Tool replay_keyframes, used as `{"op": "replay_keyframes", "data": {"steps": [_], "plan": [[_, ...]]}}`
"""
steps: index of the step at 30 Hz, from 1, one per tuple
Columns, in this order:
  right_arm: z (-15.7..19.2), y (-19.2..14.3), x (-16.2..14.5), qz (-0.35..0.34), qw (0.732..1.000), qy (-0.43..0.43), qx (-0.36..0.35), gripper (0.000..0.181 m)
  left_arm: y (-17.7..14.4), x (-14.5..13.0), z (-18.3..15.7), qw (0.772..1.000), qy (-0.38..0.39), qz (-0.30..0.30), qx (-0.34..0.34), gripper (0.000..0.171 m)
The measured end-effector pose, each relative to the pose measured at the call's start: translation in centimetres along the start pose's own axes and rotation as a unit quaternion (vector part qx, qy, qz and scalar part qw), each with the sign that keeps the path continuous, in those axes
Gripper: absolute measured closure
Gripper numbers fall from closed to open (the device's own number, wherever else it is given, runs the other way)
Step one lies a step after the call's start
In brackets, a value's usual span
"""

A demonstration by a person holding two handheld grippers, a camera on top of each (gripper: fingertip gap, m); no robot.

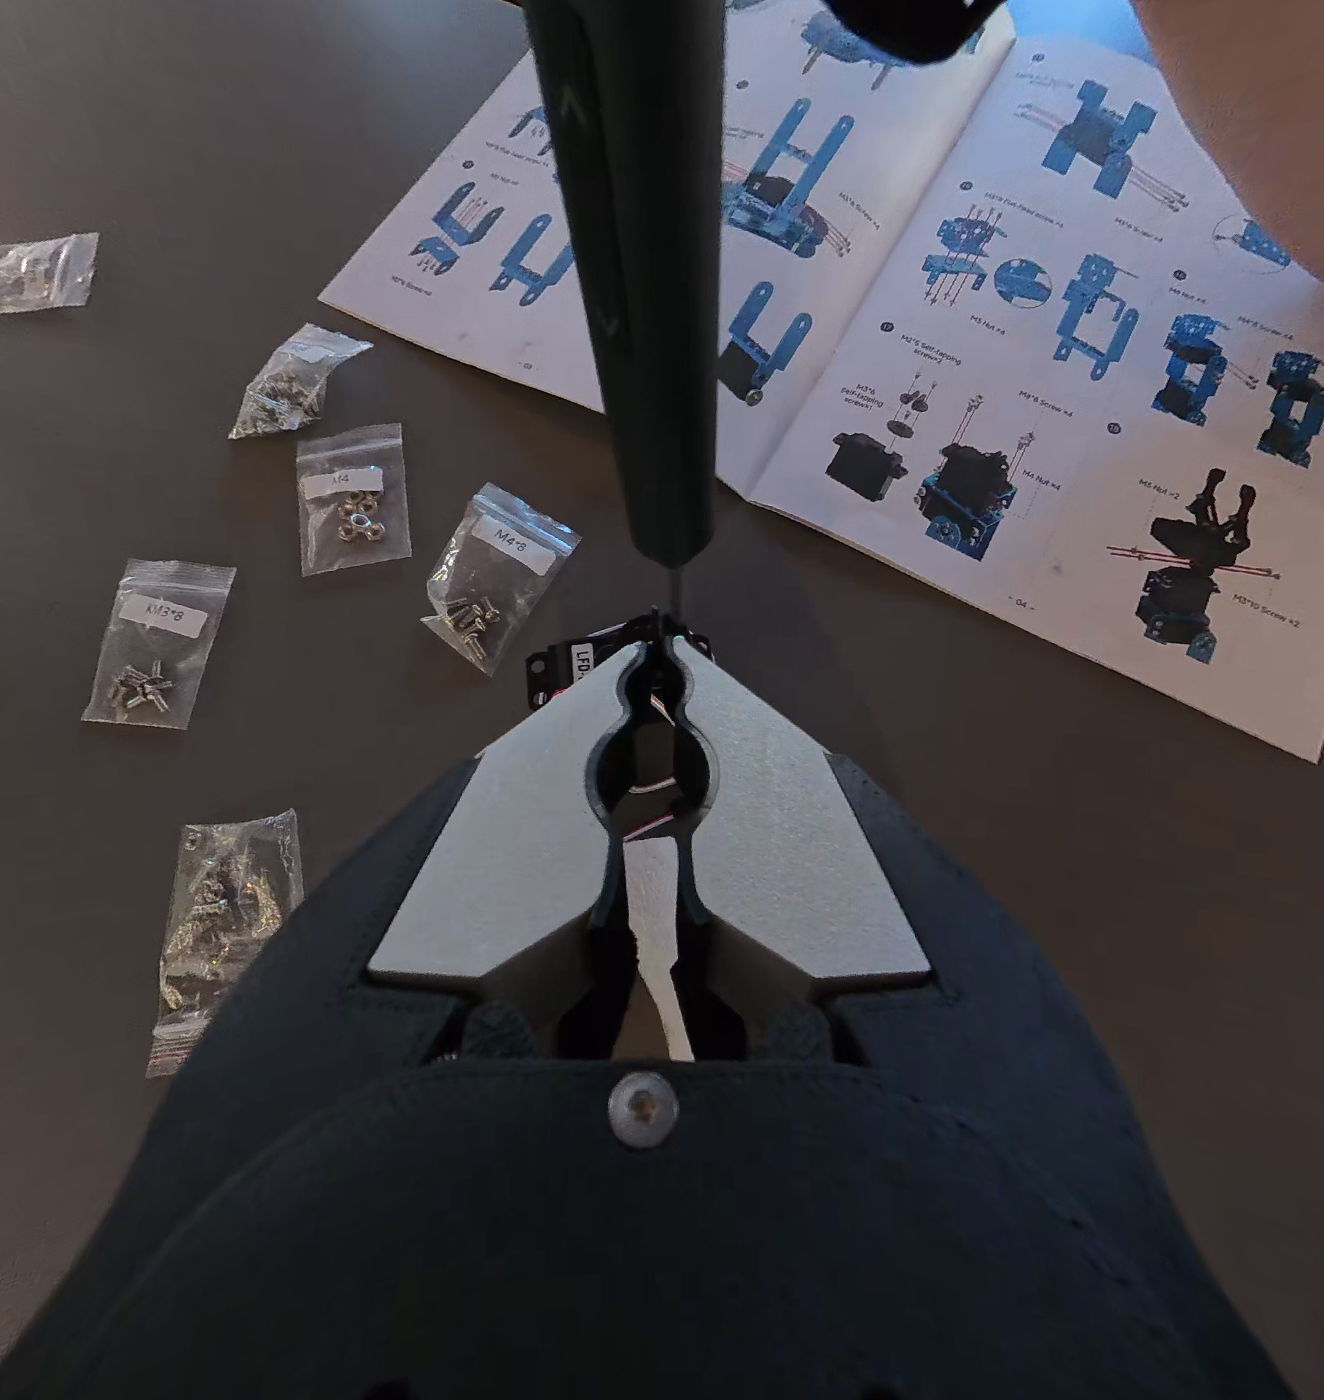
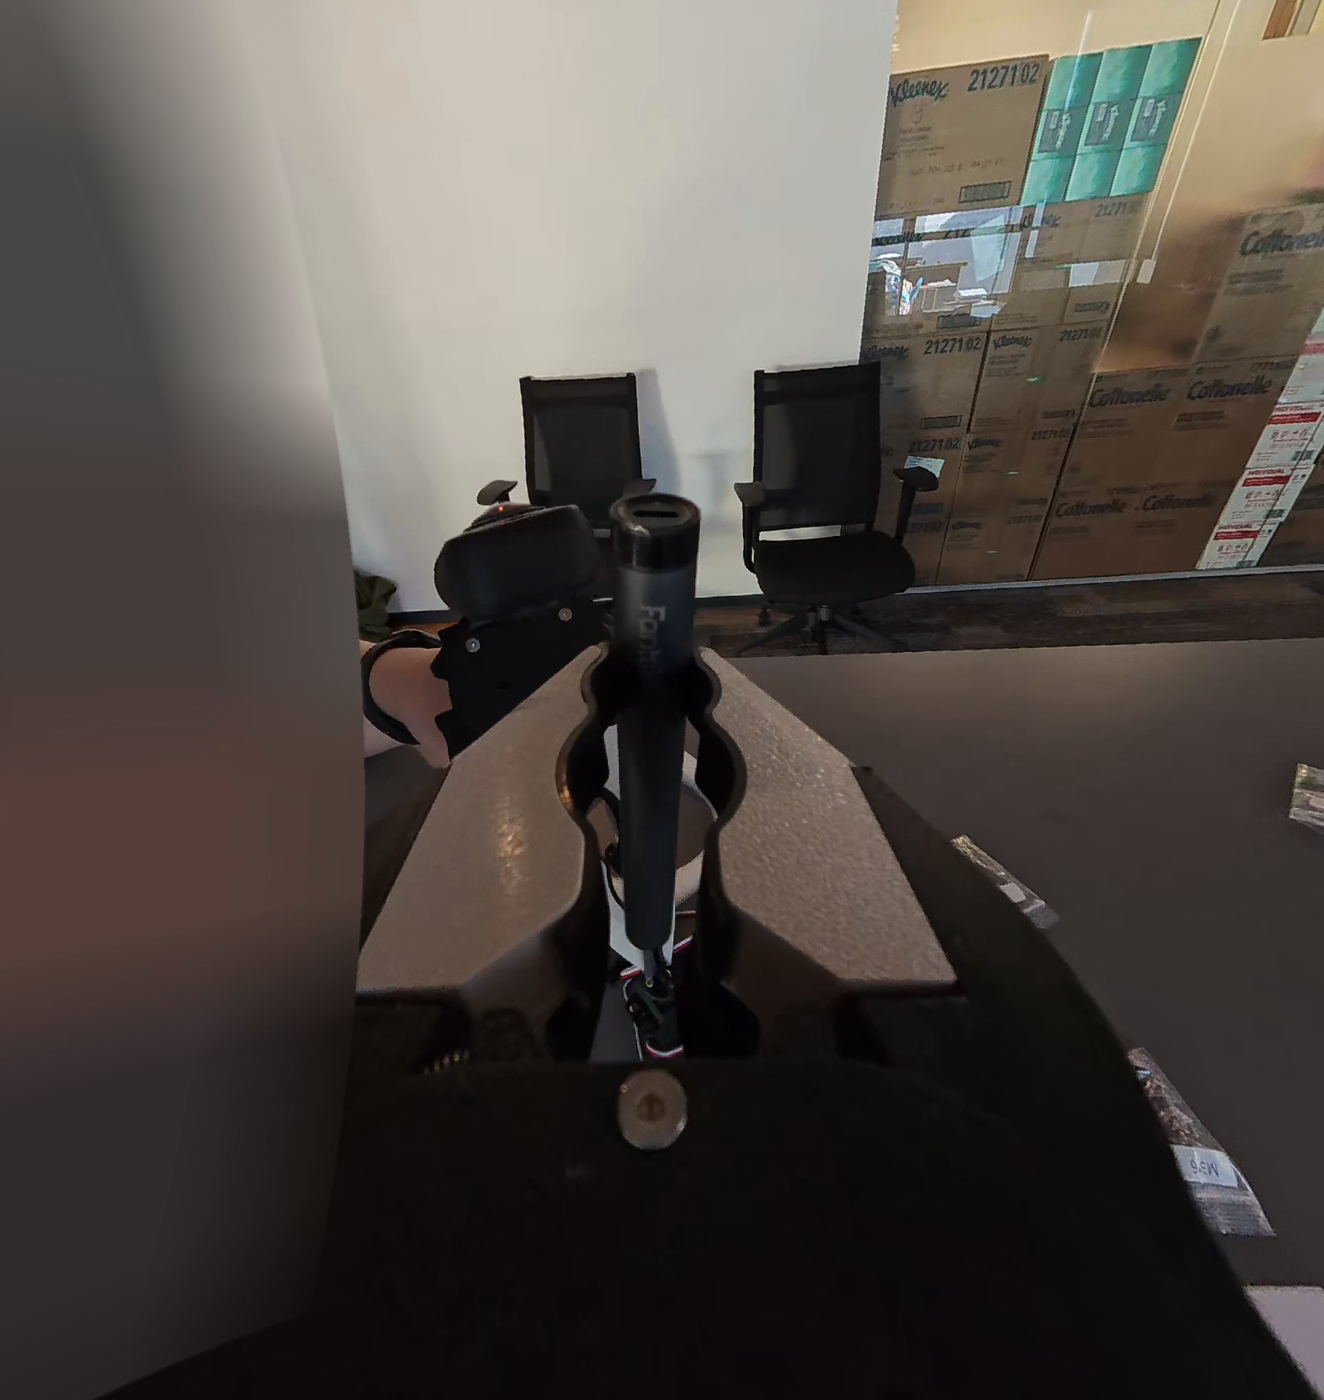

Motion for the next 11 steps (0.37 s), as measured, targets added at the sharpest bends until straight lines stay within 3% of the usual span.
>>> {"op": "replay_keyframes", "data": {"steps": [11], "plan": [[0.09,0.44,-0.66,0.005,1.0,0.001,0.008,0.166,-0.07,-0.1,0.09,1.0,-0.004,-0.005,-0.003,0.171]]}}
Point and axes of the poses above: each gripper's, where its closed fingertips meet, y out along the fingers, x out of its top, z = x × y across the jaws, the point moved 7 cm from there along -y, back along the fingers, and after that the axes turned 9 degrees about -x, right-handed, at the moved point
